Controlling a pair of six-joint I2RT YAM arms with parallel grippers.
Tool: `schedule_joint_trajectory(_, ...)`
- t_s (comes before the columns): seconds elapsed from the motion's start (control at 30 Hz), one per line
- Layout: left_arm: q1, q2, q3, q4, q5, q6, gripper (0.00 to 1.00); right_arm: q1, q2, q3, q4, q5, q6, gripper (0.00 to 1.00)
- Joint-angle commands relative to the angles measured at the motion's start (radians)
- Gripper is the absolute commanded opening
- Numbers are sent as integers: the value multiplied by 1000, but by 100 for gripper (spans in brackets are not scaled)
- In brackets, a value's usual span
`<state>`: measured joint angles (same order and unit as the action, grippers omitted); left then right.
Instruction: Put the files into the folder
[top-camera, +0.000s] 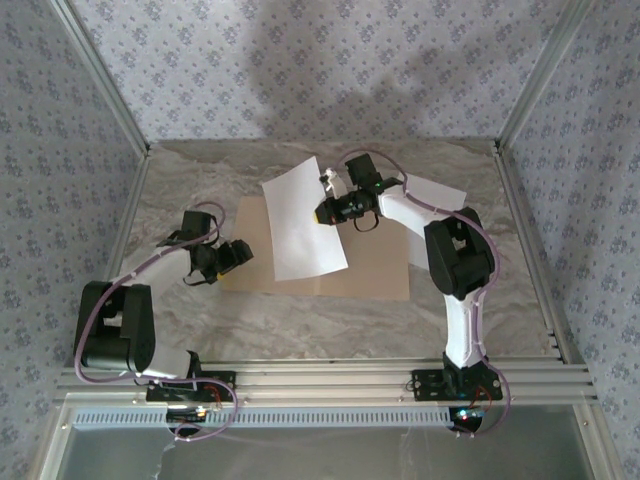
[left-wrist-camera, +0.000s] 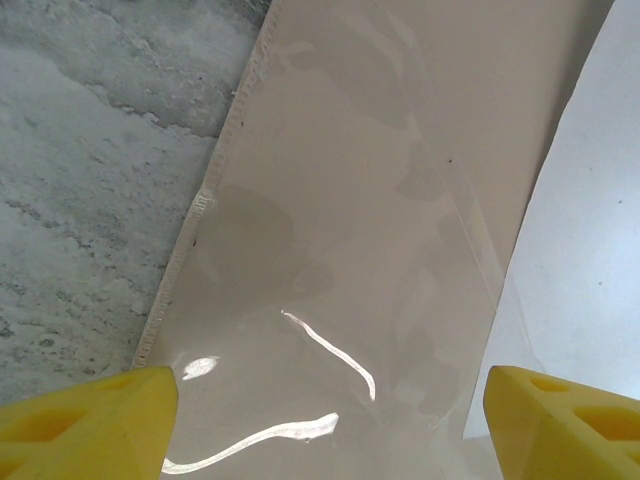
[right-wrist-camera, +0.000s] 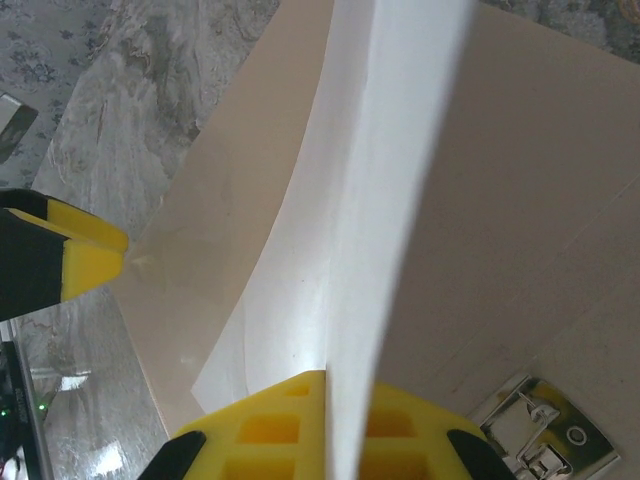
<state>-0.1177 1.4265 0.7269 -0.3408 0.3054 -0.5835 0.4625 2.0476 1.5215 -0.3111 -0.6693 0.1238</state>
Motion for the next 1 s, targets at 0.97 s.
schedule_joint_trajectory(0.97, 12, 13, -9, 31, 21, 1, 80, 36, 80, -48, 202, -67, 167, 0)
